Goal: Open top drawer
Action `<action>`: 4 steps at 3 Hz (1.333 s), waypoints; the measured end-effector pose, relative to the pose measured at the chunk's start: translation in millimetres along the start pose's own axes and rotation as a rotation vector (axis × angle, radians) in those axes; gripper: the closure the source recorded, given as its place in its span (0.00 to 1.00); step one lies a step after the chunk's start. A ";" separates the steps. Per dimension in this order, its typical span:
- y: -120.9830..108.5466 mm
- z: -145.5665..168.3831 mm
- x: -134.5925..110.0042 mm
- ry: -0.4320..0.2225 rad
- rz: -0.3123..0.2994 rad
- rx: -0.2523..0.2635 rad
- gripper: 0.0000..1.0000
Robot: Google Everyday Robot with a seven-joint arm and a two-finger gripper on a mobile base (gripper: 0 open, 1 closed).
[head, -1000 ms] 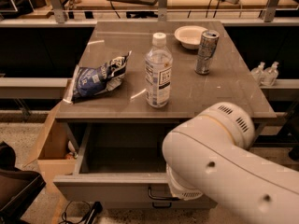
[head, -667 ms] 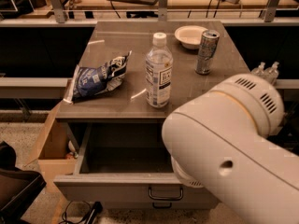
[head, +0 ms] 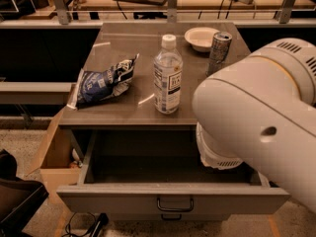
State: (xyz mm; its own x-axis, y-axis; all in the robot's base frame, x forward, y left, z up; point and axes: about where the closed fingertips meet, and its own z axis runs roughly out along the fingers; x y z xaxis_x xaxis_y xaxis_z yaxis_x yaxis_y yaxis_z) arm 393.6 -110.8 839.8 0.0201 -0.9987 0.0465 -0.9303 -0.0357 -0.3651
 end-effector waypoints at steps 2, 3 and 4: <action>-1.3 77.3 37.2 -0.010 0.043 -0.072 1.00; 3.2 113.9 46.3 -0.033 0.053 -0.102 1.00; 9.1 146.8 50.8 -0.058 0.060 -0.136 1.00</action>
Offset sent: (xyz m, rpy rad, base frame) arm 0.0448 -0.0611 -0.1111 0.0366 0.1158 -0.0613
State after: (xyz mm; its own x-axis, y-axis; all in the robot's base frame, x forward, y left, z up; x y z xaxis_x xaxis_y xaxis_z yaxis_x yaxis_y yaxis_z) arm 439.9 -167.1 702.3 -0.0193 -0.9994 -0.0270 -0.9713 0.0252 -0.2364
